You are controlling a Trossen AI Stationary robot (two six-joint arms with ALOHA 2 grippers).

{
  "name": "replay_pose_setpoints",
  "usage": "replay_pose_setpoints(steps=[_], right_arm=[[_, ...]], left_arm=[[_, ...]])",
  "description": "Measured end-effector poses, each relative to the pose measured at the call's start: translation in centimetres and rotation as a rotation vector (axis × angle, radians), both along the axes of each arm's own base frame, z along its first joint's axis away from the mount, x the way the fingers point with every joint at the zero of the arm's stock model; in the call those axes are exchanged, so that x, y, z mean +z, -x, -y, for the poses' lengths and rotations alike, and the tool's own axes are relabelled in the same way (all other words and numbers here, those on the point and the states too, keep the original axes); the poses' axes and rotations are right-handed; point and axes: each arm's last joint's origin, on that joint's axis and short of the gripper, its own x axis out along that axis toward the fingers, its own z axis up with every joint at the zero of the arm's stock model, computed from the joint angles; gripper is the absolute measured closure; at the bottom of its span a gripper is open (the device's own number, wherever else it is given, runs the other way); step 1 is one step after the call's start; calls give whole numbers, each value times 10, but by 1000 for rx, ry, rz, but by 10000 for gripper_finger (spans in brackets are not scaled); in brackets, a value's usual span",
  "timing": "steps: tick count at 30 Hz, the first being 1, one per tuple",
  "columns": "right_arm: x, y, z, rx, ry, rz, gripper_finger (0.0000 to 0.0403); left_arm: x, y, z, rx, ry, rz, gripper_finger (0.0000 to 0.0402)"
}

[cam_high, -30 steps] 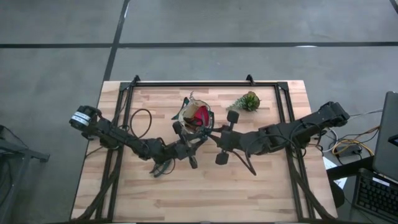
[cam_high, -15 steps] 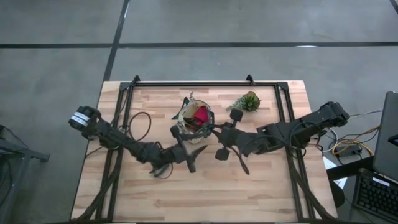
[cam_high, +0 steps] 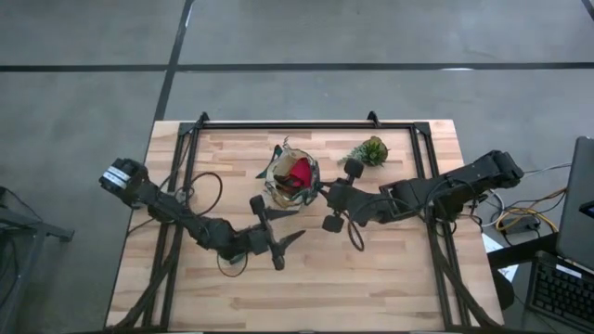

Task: Pick & Place Garden tools in Gardening bag
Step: Put the right shear scissors into the gardening bag

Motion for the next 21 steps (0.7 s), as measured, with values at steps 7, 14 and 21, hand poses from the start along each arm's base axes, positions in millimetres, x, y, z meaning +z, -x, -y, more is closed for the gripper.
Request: replay_pose_setpoints(steps=[7,14,21], right_arm=[[-21,12,11,8,-34,-9,367],[-12,33,16,63,15,152,367],[1,63,23,93,-28,235,367]], left_arm=[[0,0,1,-17,-5,-1,158],[0,0,1,-19,-2,1,158],[0,0,1,-19,-1,0,158]])
